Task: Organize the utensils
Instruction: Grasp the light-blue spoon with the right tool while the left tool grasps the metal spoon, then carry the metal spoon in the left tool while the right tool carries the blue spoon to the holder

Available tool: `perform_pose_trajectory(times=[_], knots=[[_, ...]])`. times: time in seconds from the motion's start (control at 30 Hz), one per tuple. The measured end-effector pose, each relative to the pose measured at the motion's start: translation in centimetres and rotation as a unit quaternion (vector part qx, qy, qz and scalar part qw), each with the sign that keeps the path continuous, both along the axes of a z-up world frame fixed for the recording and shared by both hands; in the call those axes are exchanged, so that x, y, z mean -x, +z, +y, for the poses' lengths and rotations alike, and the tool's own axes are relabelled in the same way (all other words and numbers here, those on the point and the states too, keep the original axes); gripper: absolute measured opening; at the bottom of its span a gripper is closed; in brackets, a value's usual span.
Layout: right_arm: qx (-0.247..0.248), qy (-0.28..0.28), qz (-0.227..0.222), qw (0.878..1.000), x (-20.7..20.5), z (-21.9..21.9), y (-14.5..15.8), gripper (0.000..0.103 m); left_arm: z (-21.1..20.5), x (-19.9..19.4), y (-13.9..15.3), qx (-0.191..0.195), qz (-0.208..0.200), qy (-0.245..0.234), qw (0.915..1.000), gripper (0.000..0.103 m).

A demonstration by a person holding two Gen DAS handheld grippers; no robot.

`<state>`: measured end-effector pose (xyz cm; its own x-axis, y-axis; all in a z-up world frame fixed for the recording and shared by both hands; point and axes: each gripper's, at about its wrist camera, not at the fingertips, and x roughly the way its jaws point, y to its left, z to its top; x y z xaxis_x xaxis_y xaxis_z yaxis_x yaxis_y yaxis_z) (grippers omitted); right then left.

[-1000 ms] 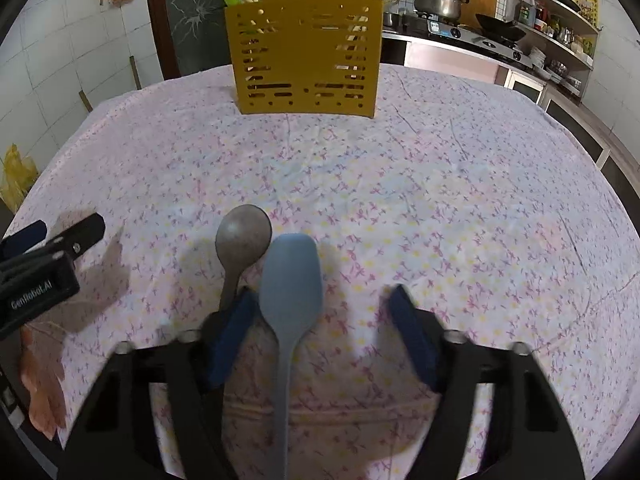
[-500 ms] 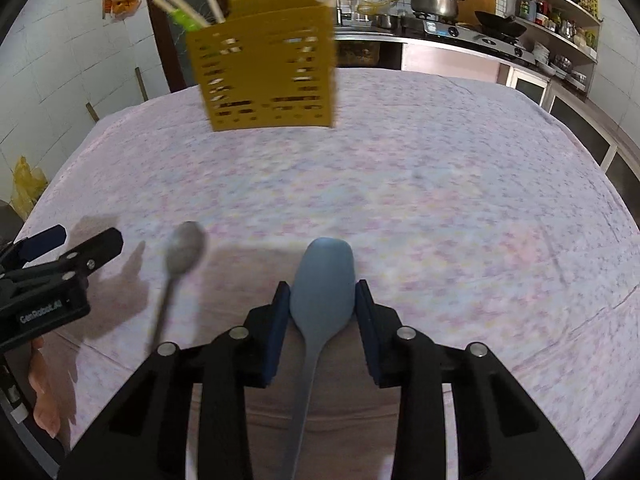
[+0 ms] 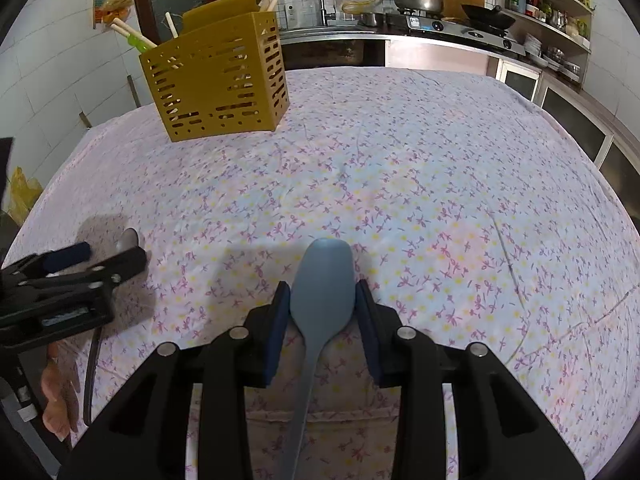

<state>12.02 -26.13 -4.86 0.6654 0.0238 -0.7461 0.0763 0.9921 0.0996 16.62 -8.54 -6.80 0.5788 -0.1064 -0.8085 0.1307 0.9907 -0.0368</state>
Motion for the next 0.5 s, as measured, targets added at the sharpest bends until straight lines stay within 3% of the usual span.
perform_pose_trajectory(times=[0.1,0.5], knots=[[-0.003,0.000,-0.001,1.000,0.09,-0.25,0.03,0.034,0.06,-0.18,0.05,0.002,-0.004,0.004,1.0000,0.083],[-0.007,-0.013,0.005,1.000,-0.19,-0.38,0.06,0.036,-0.64,-0.20,0.59,0.007,0.005,-0.003,1.0000,0.041]])
